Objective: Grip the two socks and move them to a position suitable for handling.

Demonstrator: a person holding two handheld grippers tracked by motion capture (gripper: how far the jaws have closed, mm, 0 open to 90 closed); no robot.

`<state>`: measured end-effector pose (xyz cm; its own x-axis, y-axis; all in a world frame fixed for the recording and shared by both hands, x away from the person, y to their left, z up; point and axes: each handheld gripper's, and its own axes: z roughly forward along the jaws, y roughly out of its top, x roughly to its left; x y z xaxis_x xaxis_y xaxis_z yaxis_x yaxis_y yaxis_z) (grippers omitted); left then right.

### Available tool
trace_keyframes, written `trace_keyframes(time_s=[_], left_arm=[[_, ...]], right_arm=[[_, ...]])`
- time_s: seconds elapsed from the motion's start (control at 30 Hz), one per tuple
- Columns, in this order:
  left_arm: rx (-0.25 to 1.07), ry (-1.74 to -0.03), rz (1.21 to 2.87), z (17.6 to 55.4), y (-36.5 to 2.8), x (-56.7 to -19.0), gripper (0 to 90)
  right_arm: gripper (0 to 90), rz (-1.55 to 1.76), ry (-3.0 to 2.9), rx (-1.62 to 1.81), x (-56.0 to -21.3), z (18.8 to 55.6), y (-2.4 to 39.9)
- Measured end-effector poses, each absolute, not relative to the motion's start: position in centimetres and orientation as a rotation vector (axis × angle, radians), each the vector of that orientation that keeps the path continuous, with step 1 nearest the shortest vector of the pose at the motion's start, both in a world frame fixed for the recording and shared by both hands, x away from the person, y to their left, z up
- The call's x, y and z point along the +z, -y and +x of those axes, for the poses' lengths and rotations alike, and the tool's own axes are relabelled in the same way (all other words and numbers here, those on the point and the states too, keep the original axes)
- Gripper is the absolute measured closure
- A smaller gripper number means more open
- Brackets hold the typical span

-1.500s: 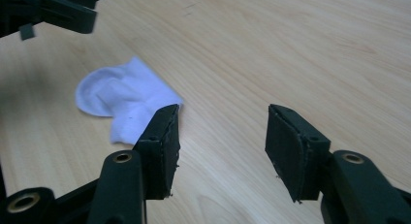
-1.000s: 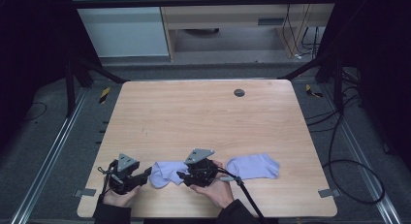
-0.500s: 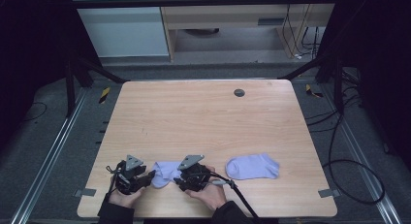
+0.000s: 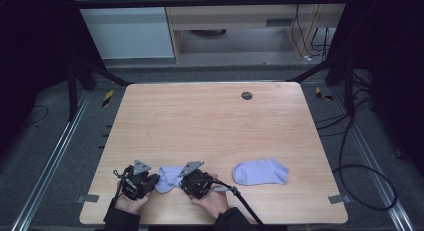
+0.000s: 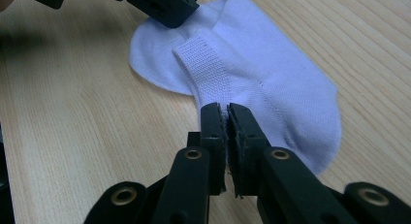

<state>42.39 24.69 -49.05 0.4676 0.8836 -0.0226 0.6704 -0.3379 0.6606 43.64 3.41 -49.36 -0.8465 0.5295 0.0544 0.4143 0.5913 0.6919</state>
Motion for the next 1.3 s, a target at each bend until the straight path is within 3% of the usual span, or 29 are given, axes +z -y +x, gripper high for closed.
trace_keyframes(time_s=[0.47, 0.9, 1.07, 1.3], left_arm=[[0.430, -1.263, 2.118, 42.5, -24.7, -49.0, 86.9], [0.419, -1.259, 2.121, 42.6, -24.9, -49.0, 85.6], [0.424, -1.270, 2.105, 42.7, -24.9, -49.1, 80.1], [0.455, -1.289, 2.054, 42.4, -25.3, -48.6, 65.3]], right_arm=[[88.4, 0.992, -2.426, 1.414, -46.4, 45.7, -1.4], [87.5, 1.172, -2.274, 1.312, -48.0, 49.8, -2.2], [84.6, 1.172, -2.273, 1.250, -48.8, 50.5, -2.2], [70.0, 1.117, -2.259, 1.189, -47.7, 50.8, -1.5]])
